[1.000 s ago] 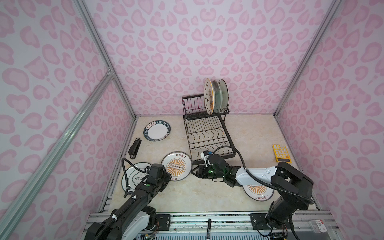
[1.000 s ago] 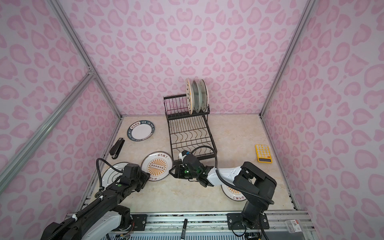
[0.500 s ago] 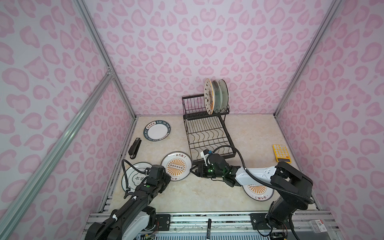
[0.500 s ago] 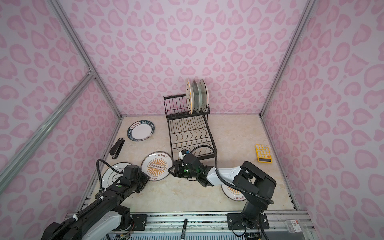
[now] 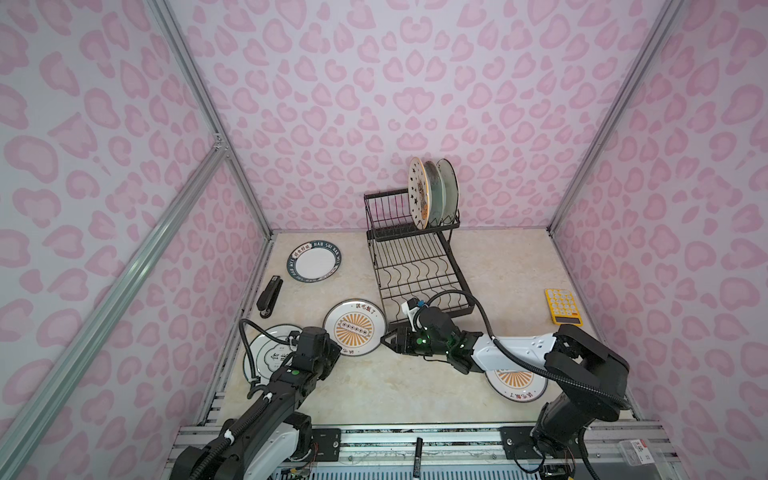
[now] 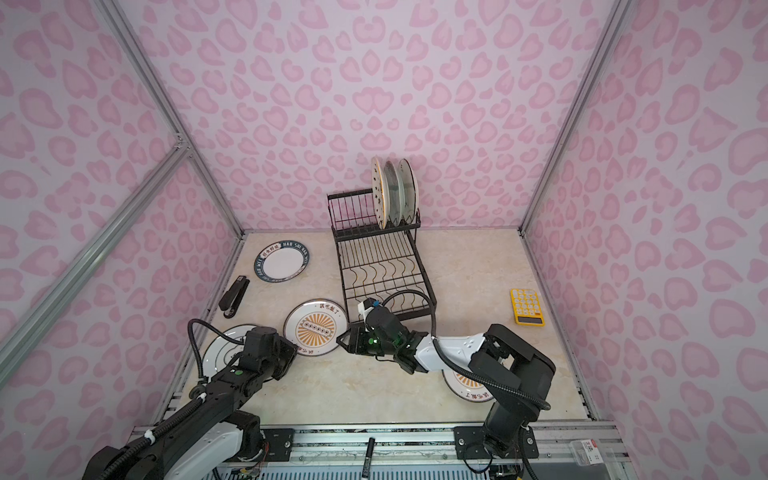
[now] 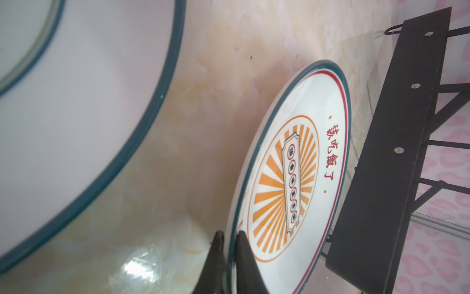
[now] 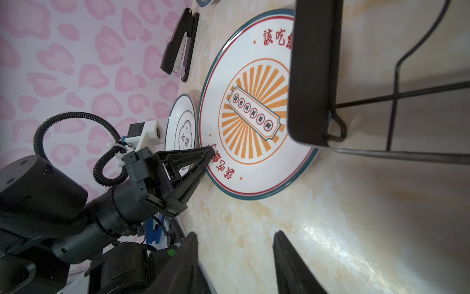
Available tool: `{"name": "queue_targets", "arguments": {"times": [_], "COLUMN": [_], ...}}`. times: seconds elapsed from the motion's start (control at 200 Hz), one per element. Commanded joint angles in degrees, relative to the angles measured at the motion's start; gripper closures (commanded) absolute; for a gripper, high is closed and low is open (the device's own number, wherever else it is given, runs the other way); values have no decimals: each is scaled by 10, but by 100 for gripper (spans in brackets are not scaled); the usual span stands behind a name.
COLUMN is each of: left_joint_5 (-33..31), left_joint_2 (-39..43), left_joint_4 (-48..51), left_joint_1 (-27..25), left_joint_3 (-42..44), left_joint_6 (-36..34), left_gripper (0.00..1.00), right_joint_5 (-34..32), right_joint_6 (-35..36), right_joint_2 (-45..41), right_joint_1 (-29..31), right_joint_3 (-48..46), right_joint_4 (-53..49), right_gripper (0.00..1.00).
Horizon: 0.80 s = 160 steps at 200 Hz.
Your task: Load the plates into the dish rack
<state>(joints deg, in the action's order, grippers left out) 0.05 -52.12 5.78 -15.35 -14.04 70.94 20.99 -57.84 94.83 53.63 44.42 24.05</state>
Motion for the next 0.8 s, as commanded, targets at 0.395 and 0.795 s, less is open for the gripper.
{"name": "queue_targets", "arguments": {"times": [0.395,0.795], "left_joint_5": [-56,-68], "left_joint_2": [85,125], "left_joint_4": [160,227], "left_joint_1": [4,9], "left_joint_3": [-52,-142], "left_joint_6": [-40,-83], "left_gripper": [97,97], "right_joint_5": [-17,-21], "right_joint_6": [69,124], "right_joint_2": [-46,-86], "right_joint_1": [-20,-70], "right_joint_3": [17,37], "right_joint_4": [-56,-103], "right_gripper": [54,55]}}
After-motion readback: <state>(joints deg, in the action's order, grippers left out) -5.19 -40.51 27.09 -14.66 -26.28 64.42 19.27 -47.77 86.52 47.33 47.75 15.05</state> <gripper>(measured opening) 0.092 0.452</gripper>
